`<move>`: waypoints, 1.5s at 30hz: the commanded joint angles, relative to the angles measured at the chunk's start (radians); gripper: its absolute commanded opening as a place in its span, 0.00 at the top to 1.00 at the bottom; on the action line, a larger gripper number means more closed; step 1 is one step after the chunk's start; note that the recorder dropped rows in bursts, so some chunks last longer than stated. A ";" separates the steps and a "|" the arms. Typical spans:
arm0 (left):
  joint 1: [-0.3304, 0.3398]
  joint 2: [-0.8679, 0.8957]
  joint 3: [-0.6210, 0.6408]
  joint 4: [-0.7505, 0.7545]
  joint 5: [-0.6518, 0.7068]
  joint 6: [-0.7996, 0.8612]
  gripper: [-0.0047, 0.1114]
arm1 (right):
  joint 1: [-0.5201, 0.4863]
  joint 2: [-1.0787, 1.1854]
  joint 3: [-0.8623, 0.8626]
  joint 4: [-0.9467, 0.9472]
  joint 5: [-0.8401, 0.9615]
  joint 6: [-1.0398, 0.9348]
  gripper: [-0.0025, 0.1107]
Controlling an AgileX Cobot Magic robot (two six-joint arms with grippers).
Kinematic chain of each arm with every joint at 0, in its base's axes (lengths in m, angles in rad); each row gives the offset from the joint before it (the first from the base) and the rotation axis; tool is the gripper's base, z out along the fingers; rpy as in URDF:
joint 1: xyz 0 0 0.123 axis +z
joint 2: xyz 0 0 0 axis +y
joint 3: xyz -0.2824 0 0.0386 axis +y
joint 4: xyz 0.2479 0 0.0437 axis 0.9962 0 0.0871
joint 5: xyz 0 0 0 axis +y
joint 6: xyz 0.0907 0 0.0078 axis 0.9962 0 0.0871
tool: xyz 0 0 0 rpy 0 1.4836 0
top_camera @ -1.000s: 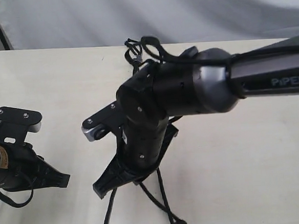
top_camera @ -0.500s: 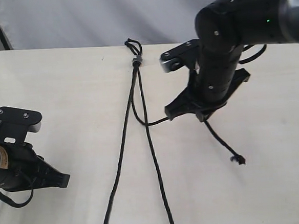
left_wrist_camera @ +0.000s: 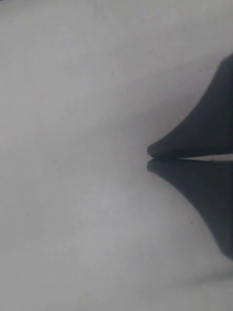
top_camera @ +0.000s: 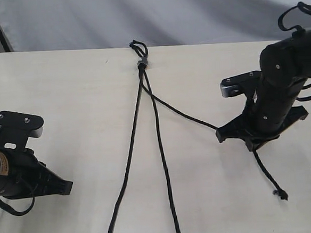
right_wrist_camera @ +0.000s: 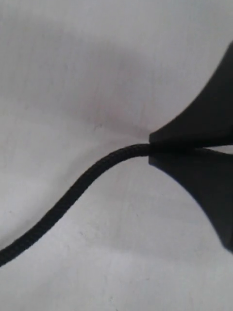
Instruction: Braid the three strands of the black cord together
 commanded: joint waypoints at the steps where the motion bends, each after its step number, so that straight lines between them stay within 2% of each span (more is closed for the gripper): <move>1: 0.003 0.002 0.001 -0.011 -0.004 0.002 0.96 | -0.006 0.001 0.036 0.018 -0.038 0.003 0.98; 15: 0.003 0.002 0.001 -0.014 -0.012 0.002 0.96 | -0.004 0.001 0.043 0.018 -0.039 -0.001 0.97; 18: 0.003 0.002 0.001 -0.014 -0.022 0.002 0.96 | -0.004 0.001 0.043 0.018 -0.035 -0.001 0.83; 19: 0.003 0.002 0.001 -0.014 -0.022 0.002 0.96 | -0.004 0.001 0.043 0.018 -0.035 -0.007 0.67; 21: 0.003 0.002 0.001 -0.014 -0.024 0.002 0.96 | -0.004 0.001 0.043 0.018 -0.056 -0.051 0.50; 22: 0.003 0.002 0.001 -0.014 -0.032 0.002 0.96 | -0.004 -0.003 0.043 0.018 -0.063 -0.066 0.45; 25: -0.007 0.002 0.001 -0.027 -0.100 0.000 0.96 | -0.004 -0.132 0.035 0.018 -0.097 -0.082 0.45; 27: -0.067 0.002 -0.008 -0.043 -0.153 0.000 0.92 | -0.006 -0.256 0.037 0.002 -0.160 -0.082 0.45; 29: -0.172 0.002 -0.066 -0.043 -0.135 -0.013 0.80 | -0.006 -0.375 0.037 0.000 -0.232 -0.080 0.45; 32: -0.344 0.044 -0.249 -0.045 0.025 -0.071 0.57 | -0.006 -0.502 0.037 -0.005 -0.247 -0.080 0.45; 34: -0.417 0.121 -0.388 -0.045 0.155 -0.088 0.49 | -0.006 -0.543 0.037 -0.017 -0.222 -0.080 0.45; 39: -0.481 0.286 -0.590 -0.101 0.352 -0.106 0.48 | -0.006 -0.539 0.037 -0.025 -0.214 -0.085 0.45; 45: -0.494 0.450 -0.742 -0.174 0.416 -0.109 0.48 | -0.006 -0.533 0.037 -0.033 -0.207 -0.104 0.45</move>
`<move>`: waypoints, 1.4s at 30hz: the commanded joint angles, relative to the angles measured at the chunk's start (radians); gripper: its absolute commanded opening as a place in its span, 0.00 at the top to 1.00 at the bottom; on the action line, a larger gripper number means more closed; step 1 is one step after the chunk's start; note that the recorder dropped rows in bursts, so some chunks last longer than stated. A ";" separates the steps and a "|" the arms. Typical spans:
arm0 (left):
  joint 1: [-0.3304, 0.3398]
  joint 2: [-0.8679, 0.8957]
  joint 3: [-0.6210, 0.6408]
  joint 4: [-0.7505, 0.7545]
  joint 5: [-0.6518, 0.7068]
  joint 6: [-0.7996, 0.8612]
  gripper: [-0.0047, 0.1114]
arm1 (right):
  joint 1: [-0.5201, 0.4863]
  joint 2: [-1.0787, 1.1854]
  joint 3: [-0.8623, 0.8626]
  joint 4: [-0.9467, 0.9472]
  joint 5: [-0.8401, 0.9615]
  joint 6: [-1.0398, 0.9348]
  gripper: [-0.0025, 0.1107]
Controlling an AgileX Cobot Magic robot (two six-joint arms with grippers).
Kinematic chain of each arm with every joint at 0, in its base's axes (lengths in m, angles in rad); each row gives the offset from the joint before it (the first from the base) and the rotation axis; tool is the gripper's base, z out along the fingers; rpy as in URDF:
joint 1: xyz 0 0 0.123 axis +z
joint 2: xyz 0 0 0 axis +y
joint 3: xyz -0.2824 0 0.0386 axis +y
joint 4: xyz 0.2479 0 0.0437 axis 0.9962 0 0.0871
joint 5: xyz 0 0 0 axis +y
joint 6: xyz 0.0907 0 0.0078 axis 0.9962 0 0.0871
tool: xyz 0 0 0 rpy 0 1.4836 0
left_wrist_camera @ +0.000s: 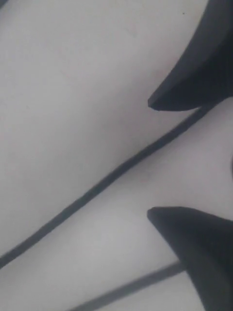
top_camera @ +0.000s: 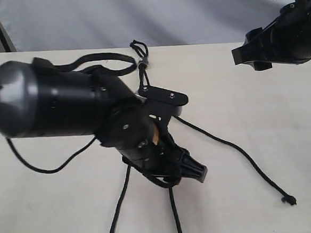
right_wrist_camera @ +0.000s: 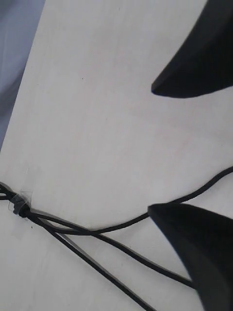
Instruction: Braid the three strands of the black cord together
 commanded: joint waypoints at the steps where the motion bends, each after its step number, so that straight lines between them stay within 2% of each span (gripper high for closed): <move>1: -0.010 0.110 -0.102 -0.045 0.065 -0.012 0.48 | -0.006 0.004 -0.001 -0.015 0.014 -0.016 0.45; 11: -0.010 0.258 -0.169 -0.043 0.128 -0.015 0.51 | -0.006 0.004 0.022 -0.015 -0.032 -0.016 0.45; 14: -0.010 0.279 -0.169 -0.039 0.133 -0.015 0.65 | -0.006 0.004 0.022 -0.015 -0.032 -0.016 0.45; 18: -0.010 0.276 -0.169 -0.041 0.133 0.051 0.95 | -0.006 0.004 0.022 -0.015 -0.032 -0.016 0.45; 23: -0.004 0.225 -0.192 -0.023 0.174 0.148 0.96 | -0.006 0.004 0.022 -0.015 -0.032 -0.016 0.45; 26: 0.014 0.169 -0.202 0.069 0.200 0.176 0.96 | -0.006 0.004 0.022 -0.015 -0.032 -0.016 0.45; 29: 0.057 0.116 -0.202 0.170 0.273 0.153 0.96 | -0.006 0.004 0.022 -0.015 -0.032 -0.016 0.45; 35: 0.198 0.068 -0.181 0.222 0.353 0.142 0.96 | -0.006 0.004 0.022 -0.015 -0.032 -0.016 0.45; 38: 0.277 0.070 -0.138 0.223 0.317 0.142 0.96 | -0.006 0.004 0.022 -0.015 -0.032 -0.016 0.45; 42: 0.348 0.072 -0.035 0.223 0.192 0.142 0.96 | -0.006 0.004 0.022 -0.015 -0.039 -0.016 0.45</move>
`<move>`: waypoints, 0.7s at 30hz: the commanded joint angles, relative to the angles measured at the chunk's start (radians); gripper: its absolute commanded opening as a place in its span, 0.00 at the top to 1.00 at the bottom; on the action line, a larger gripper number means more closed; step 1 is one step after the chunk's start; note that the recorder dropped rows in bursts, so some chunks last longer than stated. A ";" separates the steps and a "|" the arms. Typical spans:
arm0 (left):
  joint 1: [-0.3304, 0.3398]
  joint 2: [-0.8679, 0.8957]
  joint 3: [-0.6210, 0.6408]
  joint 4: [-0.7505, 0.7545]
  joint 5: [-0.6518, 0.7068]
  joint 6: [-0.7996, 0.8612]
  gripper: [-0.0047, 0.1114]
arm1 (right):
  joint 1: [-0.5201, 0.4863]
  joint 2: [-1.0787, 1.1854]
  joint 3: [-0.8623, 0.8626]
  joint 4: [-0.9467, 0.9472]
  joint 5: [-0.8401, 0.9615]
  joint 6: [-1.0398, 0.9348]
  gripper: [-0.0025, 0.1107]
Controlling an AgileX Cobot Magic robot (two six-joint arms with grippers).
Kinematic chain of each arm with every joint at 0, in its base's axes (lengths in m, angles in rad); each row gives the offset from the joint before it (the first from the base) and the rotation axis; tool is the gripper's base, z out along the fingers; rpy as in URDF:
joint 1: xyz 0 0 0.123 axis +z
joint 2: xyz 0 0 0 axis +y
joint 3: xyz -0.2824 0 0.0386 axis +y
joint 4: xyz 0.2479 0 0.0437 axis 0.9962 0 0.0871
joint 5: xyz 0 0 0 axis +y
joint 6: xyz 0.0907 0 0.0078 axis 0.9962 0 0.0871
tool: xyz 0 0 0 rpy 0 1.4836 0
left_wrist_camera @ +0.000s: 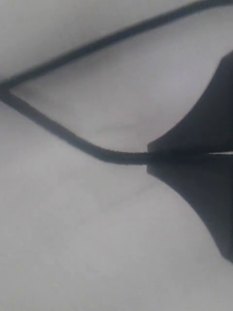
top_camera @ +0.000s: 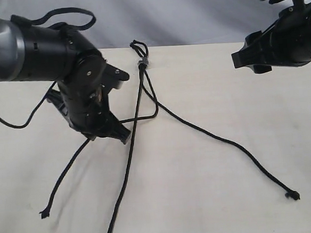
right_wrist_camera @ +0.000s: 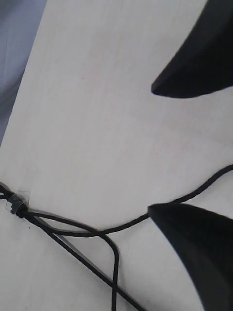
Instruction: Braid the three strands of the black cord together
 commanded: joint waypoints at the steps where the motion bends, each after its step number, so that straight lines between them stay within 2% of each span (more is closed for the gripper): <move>1: 0.068 -0.006 0.111 0.004 -0.133 -0.010 0.96 | -0.006 0.001 0.005 -0.008 -0.018 -0.010 0.45; 10: 0.081 -0.006 0.275 -0.026 -0.272 -0.010 0.96 | -0.006 0.001 0.005 -0.008 -0.022 -0.010 0.45; 21: 0.081 -0.006 0.329 -0.085 -0.280 -0.012 0.96 | -0.006 0.016 0.005 -0.006 -0.029 -0.010 0.45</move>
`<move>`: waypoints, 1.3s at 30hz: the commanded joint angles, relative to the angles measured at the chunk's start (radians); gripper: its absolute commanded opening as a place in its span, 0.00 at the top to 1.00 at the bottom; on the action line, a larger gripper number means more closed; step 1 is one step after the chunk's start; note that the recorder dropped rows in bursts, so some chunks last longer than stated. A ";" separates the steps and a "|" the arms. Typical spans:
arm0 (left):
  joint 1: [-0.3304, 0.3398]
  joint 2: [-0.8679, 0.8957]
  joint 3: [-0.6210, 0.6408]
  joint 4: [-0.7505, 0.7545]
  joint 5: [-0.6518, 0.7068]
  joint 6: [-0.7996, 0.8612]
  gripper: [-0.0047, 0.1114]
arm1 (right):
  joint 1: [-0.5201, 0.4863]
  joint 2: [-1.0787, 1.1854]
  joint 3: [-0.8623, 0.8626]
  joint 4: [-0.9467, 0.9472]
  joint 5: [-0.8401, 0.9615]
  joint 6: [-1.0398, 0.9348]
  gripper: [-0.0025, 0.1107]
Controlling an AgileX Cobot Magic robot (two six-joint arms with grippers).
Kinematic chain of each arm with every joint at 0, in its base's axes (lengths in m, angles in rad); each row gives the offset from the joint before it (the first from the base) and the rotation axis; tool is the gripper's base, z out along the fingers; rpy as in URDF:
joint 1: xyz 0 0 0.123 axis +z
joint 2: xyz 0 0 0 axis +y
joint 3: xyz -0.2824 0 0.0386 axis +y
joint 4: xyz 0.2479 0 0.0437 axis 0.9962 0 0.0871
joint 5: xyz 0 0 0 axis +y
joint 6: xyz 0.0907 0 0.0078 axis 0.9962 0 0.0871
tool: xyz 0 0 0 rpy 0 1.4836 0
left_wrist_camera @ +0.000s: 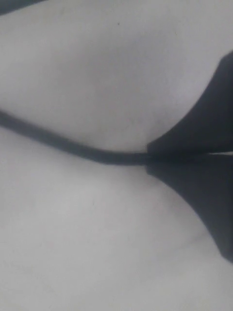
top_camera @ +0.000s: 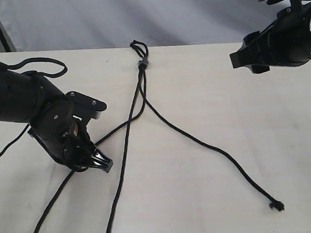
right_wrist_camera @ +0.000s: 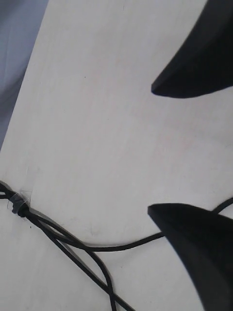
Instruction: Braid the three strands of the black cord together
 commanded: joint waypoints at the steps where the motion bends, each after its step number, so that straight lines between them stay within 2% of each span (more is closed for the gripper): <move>1: 0.002 0.015 0.023 -0.047 0.029 -0.008 0.96 | -0.006 0.004 0.005 0.004 -0.013 -0.010 0.45; 8: 0.002 0.015 0.023 -0.047 0.027 -0.023 0.93 | -0.004 0.004 0.005 0.108 -0.005 -0.012 0.45; 10: 0.002 0.015 0.023 -0.047 0.025 -0.023 0.84 | -0.004 0.004 0.005 0.110 -0.005 -0.012 0.45; 13: 0.002 0.015 0.022 -0.047 0.025 -0.023 0.61 | -0.004 0.004 0.005 0.114 -0.005 -0.012 0.45; 16: 0.002 -0.005 0.000 -0.032 0.076 -0.019 0.46 | -0.004 0.004 0.005 0.118 -0.003 -0.012 0.45; 18: 0.002 -0.041 -0.016 0.017 0.109 -0.038 0.42 | -0.004 0.004 0.005 0.140 -0.003 -0.021 0.45; 22: 0.015 -0.166 -0.037 0.230 0.150 -0.237 0.42 | 0.038 0.006 0.005 0.194 0.029 -0.104 0.45; 26: 0.103 -0.295 -0.035 0.368 0.180 -0.431 0.42 | 0.170 0.055 -0.035 0.263 0.110 -0.149 0.45; 32: 0.274 -0.367 0.030 0.379 0.150 -0.473 0.42 | 0.434 0.263 -0.134 0.274 0.165 -0.136 0.45; 34: 0.323 -0.370 0.082 0.414 0.083 -0.485 0.42 | 0.511 0.351 -0.181 0.268 0.177 -0.136 0.45; 35: 0.369 -0.370 0.122 0.419 -0.003 -0.505 0.42 | 0.568 0.438 -0.234 0.263 0.181 -0.134 0.45; 37: 0.420 -0.370 0.152 0.419 -0.136 -0.505 0.42 | 0.605 0.529 -0.300 0.263 0.184 -0.104 0.45; 39: 0.455 -0.370 0.163 0.419 -0.206 -0.500 0.42 | 0.613 0.599 -0.358 0.263 0.200 -0.079 0.45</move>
